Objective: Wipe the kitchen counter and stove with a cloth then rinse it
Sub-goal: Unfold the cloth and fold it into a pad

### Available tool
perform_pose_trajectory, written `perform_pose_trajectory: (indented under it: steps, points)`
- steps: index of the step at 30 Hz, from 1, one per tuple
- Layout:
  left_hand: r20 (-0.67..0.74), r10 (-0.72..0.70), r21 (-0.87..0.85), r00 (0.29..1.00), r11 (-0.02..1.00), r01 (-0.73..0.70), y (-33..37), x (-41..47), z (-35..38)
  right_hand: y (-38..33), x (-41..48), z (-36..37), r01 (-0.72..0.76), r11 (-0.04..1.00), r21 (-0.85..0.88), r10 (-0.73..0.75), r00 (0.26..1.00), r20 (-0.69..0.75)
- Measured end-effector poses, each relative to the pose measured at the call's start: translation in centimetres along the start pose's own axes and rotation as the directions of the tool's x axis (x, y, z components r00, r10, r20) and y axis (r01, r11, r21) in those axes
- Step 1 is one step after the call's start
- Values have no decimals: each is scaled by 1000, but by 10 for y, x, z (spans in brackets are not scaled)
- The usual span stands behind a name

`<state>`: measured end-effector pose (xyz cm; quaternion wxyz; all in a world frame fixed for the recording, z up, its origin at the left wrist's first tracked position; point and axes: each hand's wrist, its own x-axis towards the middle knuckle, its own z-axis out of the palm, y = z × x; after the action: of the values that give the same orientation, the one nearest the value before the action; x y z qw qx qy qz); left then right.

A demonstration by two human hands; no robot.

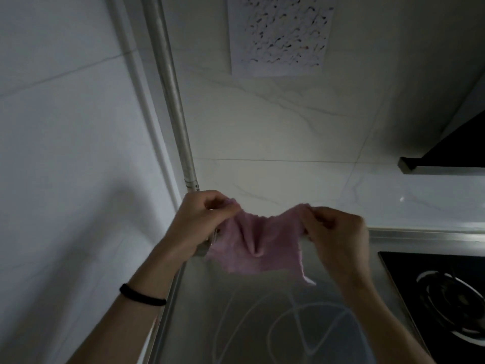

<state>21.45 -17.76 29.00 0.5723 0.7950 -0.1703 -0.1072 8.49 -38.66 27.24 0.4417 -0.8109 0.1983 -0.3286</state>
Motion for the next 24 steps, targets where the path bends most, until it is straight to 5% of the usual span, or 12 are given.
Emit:
perform_pose_trajectory:
  steps: [5, 13, 24]
  points:
    - [98, -37, -190, 994, 980, 55, 27, -6, 36, -27, -13, 29, 165, 986, -1, -165, 986, 14]
    - [177, -33, -347, 984, 933, 94, 33, -14, 43, -21, -13, 26, 180, 983, 27, -179, 984, -12]
    - [395, 175, -246, 902, 966, -80, 19, -5, 37, -3, -7, 12, 203, 972, 119, -203, 979, -11]
